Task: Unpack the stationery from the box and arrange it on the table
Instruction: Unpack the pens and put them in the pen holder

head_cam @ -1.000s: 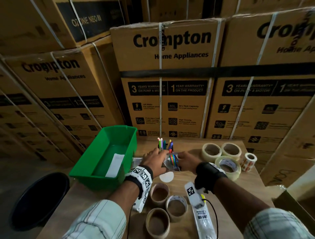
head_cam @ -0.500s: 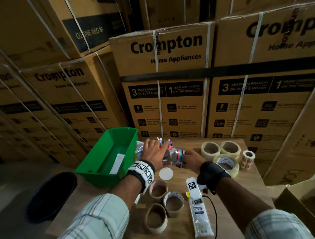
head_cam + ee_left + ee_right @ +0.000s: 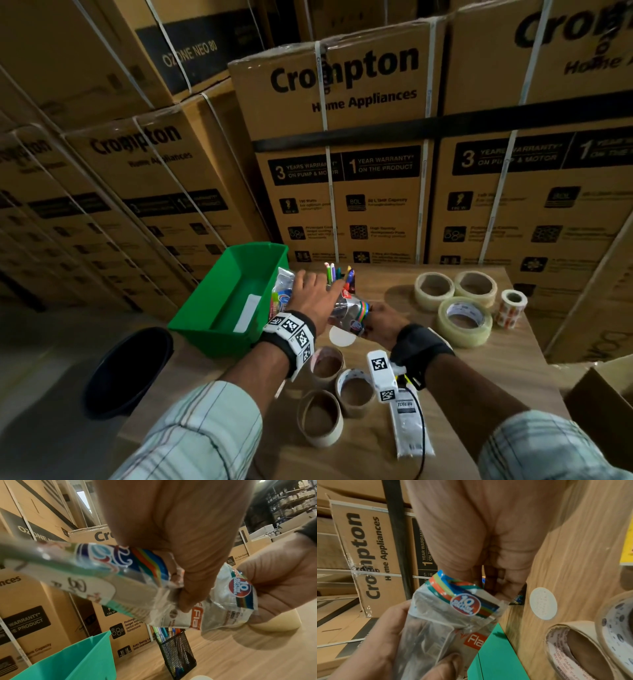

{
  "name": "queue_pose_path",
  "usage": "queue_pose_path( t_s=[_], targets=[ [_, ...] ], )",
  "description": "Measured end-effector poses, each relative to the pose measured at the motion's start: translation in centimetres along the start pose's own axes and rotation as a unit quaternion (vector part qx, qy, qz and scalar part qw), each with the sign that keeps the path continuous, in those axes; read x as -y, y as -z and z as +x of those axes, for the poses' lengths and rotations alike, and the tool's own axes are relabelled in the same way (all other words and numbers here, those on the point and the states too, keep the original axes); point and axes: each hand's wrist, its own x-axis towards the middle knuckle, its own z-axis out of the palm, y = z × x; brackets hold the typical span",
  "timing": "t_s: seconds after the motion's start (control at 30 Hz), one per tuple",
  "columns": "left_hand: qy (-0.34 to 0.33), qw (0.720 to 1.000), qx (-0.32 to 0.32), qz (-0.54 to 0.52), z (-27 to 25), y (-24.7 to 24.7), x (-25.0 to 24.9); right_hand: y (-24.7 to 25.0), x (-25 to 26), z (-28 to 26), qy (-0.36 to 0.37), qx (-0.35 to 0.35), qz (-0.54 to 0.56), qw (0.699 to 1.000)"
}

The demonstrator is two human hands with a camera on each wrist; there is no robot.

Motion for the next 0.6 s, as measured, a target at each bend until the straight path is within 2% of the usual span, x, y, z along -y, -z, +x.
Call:
queue_pose_path(
  t_s=[0.27, 0.47, 0.6],
  targets=[
    [-0.006, 0.999, -0.029, -0.032, 0.7, 0.5, 1.6, -0.3, 2.3, -0.2, 0.022, 0.016, -0.074, 0.997],
    [0.006, 0.996, -0.038, -0.075, 0.4, -0.4, 3.8, -2.1, 2.7, 1.0, 0.055, -0.022, -0.19, 0.98],
    [0.024, 0.987, -0.031, -0.158, 0.4, -1.5, 5.5, -2.8, 2.6, 2.4, 0.074, -0.07, -0.275, 0.956]
  ],
)
